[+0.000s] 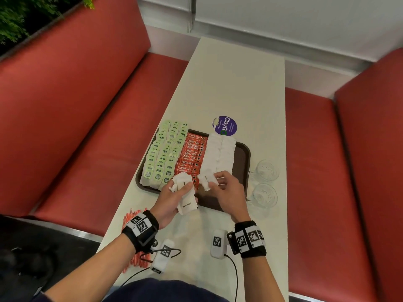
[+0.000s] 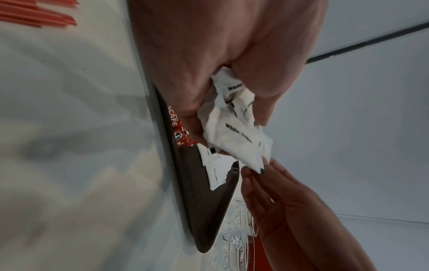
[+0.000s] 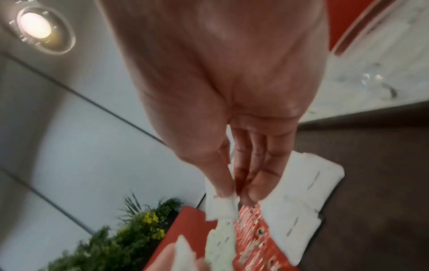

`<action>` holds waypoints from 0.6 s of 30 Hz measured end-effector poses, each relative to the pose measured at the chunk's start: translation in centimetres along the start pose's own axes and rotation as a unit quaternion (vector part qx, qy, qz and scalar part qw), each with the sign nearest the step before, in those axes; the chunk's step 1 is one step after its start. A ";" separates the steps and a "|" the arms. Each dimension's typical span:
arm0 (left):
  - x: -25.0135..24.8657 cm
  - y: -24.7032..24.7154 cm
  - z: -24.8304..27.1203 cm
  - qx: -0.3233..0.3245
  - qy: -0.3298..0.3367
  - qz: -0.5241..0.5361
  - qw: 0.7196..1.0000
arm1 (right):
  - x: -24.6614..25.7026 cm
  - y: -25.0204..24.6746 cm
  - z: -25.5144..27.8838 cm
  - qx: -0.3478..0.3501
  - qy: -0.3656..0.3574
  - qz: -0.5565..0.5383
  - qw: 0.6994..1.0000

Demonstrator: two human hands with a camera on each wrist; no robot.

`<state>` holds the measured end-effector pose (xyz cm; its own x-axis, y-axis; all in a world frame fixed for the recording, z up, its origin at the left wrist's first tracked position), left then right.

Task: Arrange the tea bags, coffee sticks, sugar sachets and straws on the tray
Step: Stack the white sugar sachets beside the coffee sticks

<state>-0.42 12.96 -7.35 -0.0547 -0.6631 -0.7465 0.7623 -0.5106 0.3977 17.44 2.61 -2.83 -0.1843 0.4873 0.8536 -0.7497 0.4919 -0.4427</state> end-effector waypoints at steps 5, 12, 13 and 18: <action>0.2 -1.1 0.2 -0.016 -0.027 0.058 0.998 | -0.7 -1.4 -3.1 -0.046 -0.036 0.121 0.991; 0.4 -2.2 0.1 -0.017 -0.047 0.073 0.996 | -4.2 2.5 -6.2 0.083 0.022 0.236 0.968; 0.4 -2.3 0.1 -0.015 -0.048 0.070 0.996 | -4.3 2.8 -6.4 0.088 0.021 0.248 0.964; 0.4 -2.9 0.0 -0.019 -0.048 0.030 0.998 | -3.9 3.2 -7.0 0.080 0.014 0.273 0.958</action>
<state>-2.67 14.20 -8.82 -0.0694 -0.7422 -0.6666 0.7898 -0.4491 0.4178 20.17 7.29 -9.50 -0.5618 0.6613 0.4970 -0.6346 0.0409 -0.7717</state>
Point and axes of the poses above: each hand's wrist, its own z-axis away from the middle knuckle, its own y-axis out of the palm, x = y × z, the point moved 9 cm from there along -z, towards the middle knuckle, and after that the axes turned 3 degrees about x, right-handed, at the moved point
